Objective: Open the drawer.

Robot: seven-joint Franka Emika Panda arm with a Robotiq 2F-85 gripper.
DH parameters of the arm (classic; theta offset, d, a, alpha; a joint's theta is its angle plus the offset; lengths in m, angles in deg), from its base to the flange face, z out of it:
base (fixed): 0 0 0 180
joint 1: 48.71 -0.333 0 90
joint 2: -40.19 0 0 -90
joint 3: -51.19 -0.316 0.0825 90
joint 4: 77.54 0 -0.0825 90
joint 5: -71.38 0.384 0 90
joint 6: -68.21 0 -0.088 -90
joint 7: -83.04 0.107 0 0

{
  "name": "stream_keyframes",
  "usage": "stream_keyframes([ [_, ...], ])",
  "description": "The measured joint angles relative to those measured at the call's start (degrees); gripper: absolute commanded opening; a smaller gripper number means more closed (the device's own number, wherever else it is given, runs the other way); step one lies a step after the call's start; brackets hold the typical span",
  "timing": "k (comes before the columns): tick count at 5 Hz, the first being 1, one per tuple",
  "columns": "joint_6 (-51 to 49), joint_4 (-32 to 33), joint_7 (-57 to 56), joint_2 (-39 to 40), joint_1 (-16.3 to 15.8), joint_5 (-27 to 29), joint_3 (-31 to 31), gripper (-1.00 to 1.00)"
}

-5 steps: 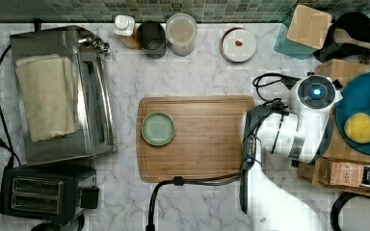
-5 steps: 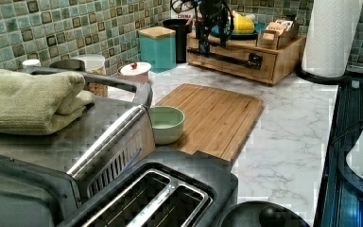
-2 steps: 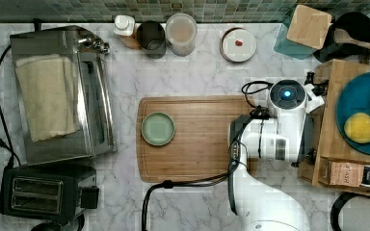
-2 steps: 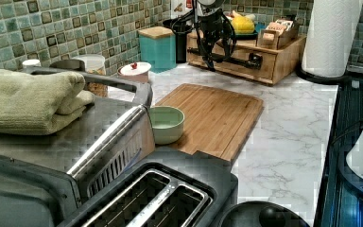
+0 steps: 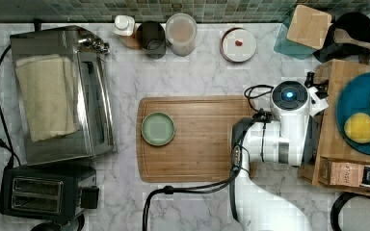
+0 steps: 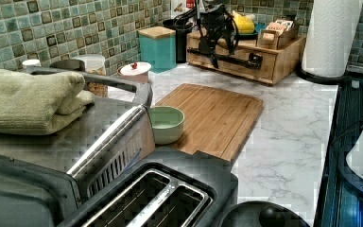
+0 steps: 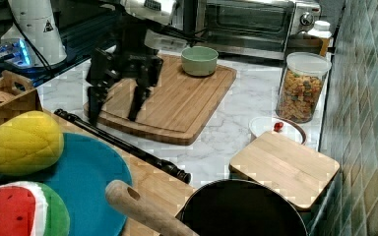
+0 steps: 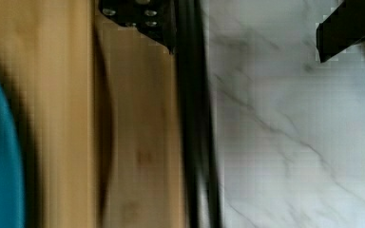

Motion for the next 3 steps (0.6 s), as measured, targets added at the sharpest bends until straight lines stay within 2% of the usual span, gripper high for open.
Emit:
stream_keyframes([
  [1,0.48,0.00,-0.11,-0.83,0.51,-0.36,0.77,1.00],
  [2,7.44,0.34,-0.14,-0.28,-0.08,2.92,2.84,1.00],
  [3,9.37,0.56,-1.59,-0.20,1.87,9.96,1.59,1.00],
])
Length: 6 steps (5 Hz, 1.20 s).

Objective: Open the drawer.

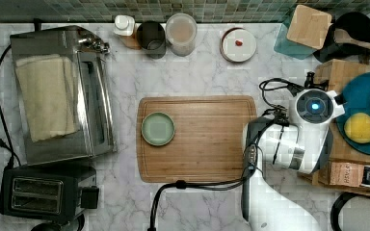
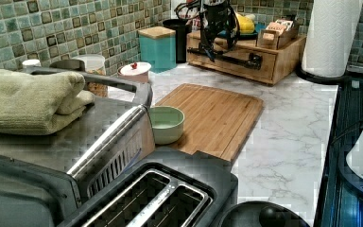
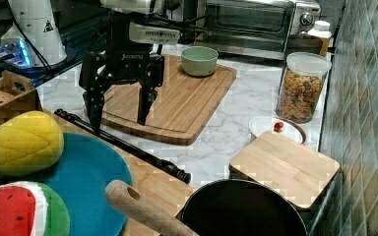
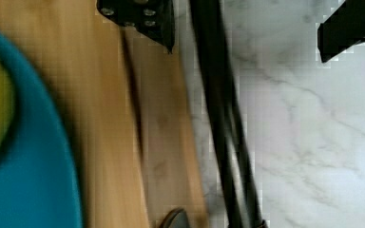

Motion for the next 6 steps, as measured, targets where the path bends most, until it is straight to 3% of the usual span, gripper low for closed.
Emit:
stream_keyframes([
  [3,5.51,6.49,0.14,-3.40,0.78,7.24,-0.95,1.00],
  [4,12.23,11.30,1.96,-5.81,-5.61,7.89,3.43,1.00],
  [6,9.54,15.44,11.64,-8.86,-15.21,5.57,0.63,1.00],
])
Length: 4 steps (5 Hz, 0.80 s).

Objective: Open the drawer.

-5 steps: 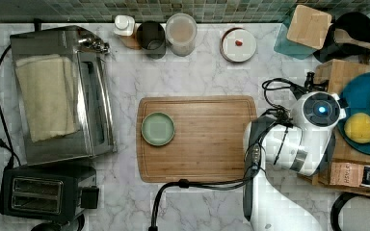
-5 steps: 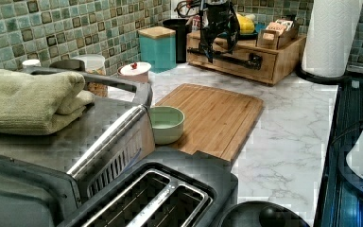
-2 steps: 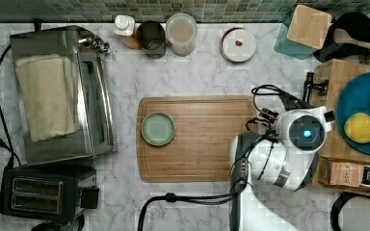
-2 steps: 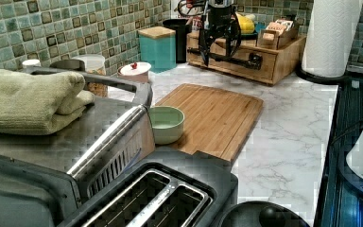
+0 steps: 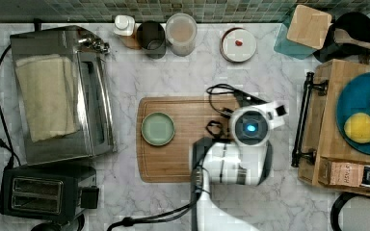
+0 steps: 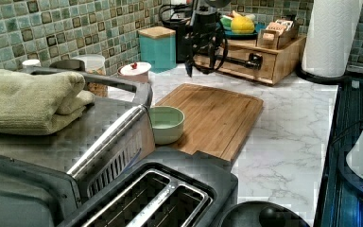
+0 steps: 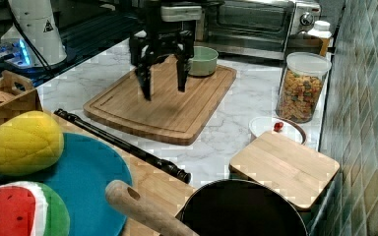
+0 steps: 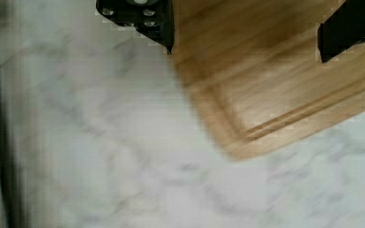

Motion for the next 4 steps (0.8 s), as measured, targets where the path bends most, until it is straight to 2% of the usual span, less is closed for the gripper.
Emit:
stream_keyframes([
  [1,-1.31,-0.11,7.92,0.21,-5.55,-4.79,-1.96,1.00],
  [2,-1.29,-0.11,10.23,0.28,-9.74,-6.51,-4.60,1.00],
  [3,-0.98,0.00,10.23,0.08,-12.34,-6.54,-5.39,1.00],
  [4,-0.56,0.00,10.23,-0.13,-13.06,-6.75,-4.45,1.00],
])
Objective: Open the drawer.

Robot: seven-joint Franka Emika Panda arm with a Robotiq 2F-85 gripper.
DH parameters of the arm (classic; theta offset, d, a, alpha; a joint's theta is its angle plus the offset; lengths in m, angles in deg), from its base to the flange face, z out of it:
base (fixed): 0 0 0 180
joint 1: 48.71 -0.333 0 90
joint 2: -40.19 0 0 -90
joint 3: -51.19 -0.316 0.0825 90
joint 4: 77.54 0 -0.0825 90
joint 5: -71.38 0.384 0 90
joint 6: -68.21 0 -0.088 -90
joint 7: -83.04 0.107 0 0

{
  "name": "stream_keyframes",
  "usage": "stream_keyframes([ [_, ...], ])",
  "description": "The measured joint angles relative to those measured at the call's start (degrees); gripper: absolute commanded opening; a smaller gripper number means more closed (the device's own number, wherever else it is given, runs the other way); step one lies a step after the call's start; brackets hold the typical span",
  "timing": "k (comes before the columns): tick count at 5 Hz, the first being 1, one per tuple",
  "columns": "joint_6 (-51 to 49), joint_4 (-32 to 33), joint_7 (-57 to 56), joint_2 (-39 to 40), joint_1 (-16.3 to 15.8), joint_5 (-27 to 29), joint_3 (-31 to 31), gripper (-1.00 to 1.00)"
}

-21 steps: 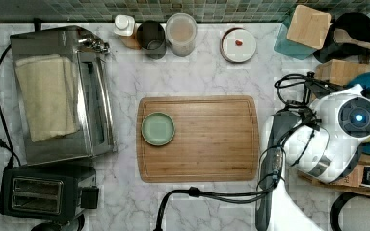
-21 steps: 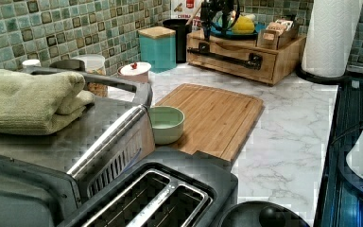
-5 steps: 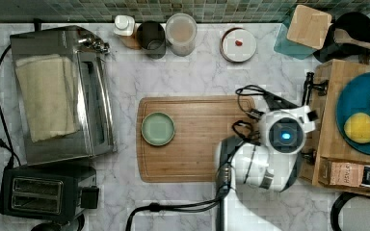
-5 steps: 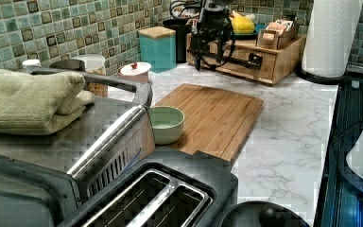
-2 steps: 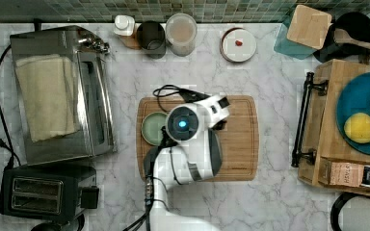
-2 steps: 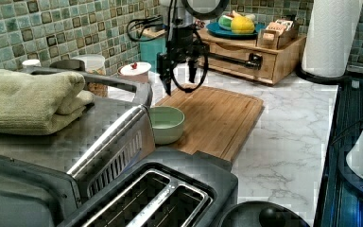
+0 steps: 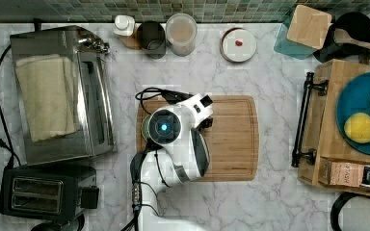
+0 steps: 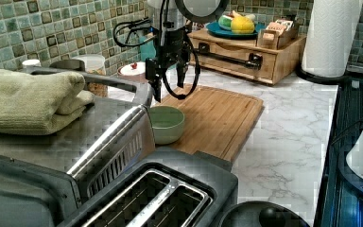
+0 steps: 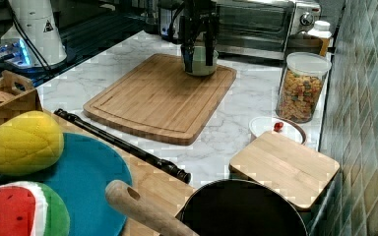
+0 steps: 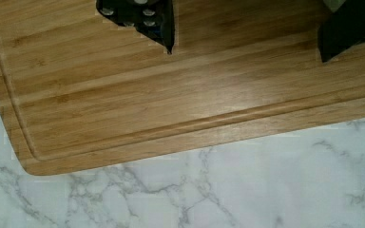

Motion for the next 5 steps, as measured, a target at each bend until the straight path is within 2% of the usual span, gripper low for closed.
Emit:
stream_keyframes([
  [3,-0.22,0.00,0.00,0.00,1.92,0.03,3.39,1.00],
  [5,0.90,0.00,0.00,-0.02,3.51,0.03,3.50,1.00],
])
